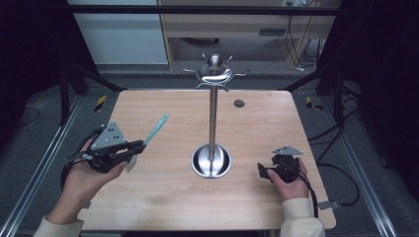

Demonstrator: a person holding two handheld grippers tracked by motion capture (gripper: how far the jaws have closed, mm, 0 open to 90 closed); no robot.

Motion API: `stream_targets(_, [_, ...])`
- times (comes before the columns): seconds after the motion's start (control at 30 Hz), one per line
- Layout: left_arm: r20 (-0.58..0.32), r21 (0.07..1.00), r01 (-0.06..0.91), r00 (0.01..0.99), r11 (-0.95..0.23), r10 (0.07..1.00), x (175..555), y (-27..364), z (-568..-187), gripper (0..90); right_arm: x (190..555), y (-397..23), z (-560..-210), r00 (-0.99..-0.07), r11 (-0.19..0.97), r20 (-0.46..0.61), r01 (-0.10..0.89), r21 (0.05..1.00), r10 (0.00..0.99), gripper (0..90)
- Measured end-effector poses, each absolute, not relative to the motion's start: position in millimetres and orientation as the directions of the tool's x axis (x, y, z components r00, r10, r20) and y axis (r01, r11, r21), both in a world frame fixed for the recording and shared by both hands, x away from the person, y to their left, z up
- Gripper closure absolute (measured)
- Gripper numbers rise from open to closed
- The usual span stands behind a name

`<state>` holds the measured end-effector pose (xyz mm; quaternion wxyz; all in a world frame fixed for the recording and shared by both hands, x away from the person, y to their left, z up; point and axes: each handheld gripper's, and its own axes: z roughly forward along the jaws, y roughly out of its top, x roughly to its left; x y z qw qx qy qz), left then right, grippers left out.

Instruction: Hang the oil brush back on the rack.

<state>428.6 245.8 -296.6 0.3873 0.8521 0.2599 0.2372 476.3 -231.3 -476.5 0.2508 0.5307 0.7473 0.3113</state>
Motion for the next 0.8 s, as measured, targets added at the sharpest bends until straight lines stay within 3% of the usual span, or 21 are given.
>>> stream_targets(0.8, [0.229,0.828,0.187,0.749,-0.529,0.622,428,234,-273,82.0,475,-233,-473,-0.306,0.231,-0.041,0.619,0.751,0.951,8.7])
